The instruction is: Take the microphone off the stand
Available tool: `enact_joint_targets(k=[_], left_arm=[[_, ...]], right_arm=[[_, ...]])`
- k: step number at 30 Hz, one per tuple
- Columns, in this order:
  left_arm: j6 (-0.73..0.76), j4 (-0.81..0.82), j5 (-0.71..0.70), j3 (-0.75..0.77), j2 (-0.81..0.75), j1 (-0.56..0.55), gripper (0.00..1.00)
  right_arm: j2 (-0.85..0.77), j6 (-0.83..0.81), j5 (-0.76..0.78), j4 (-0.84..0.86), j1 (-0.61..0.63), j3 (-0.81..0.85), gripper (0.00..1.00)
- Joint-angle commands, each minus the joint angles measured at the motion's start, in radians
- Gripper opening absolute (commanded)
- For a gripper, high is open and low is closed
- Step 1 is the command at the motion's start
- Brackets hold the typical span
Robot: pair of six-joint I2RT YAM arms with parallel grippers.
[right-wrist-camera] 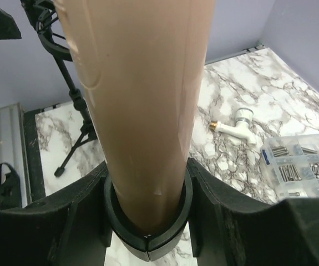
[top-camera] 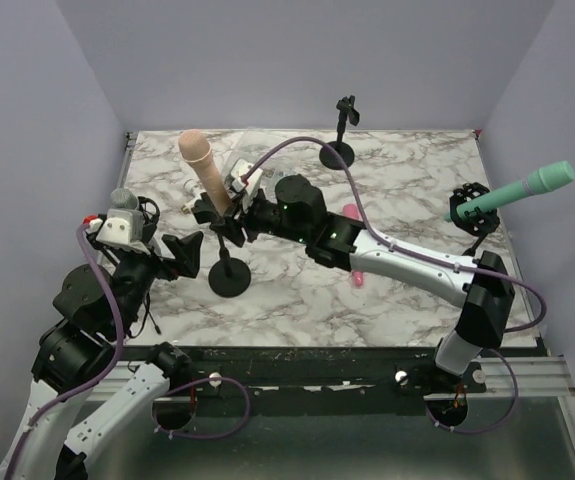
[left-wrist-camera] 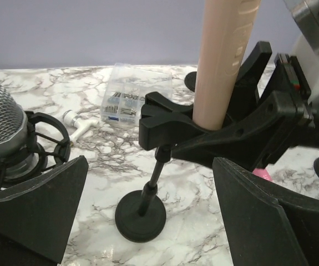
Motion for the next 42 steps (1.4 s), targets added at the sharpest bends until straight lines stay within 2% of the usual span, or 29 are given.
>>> enact_joint_targets(k=[1,5,13,16,19,20,23,24,27,29,33,37,42], left_arm=[[0.0,0.035,0.133,-0.024,0.011,-0.003,0.99],[0.017,0.096,0.263,-0.071,0.021,-0.003,0.99],[0.119,0.28,0.585,-0.184,0.045,0.004,0.99],[0.141,0.326,0.631,-0.208,0.068,0.022,0.99],[0.152,0.308,0.66,-0.168,0.115,0.048,0.99],[0.161,0.296,0.658,-0.156,0.13,0.052,0.99],[0.178,0.277,0.651,-0.142,0.133,0.055,0.98],[0.18,0.275,0.648,-0.144,0.126,0.055,0.98],[0.164,0.272,0.594,-0.175,0.08,0.055,0.98],[0.148,0.273,0.577,-0.205,0.035,0.055,0.98],[0.132,0.231,0.566,-0.22,-0.008,0.055,0.98],[0.136,0.222,0.538,-0.227,0.006,0.055,0.98],[0.126,0.285,0.512,-0.241,0.014,0.054,0.99]], right_arm=[[-0.084,-0.014,-0.321,-0.148,-0.12,0.004,0.01],[-0.114,-0.073,-0.544,-0.259,-0.209,-0.008,0.01],[-0.165,-0.186,-0.659,-0.393,-0.245,-0.044,0.01],[-0.153,-0.2,-0.685,-0.427,-0.252,-0.041,0.01],[-0.146,-0.146,-0.63,-0.383,-0.253,-0.042,0.01],[-0.146,-0.124,-0.612,-0.362,-0.252,-0.045,0.05],[-0.153,-0.077,-0.542,-0.32,-0.252,-0.053,0.49],[-0.156,-0.06,-0.503,-0.311,-0.252,-0.053,0.59],[-0.171,-0.005,-0.398,-0.313,-0.252,-0.045,0.79],[-0.201,0.033,-0.347,-0.3,-0.252,-0.056,0.88],[-0.26,0.107,-0.309,-0.261,-0.247,-0.087,0.99],[-0.261,0.156,-0.227,-0.272,-0.193,-0.046,1.0],[-0.232,0.189,0.089,-0.274,-0.088,0.032,1.0]])
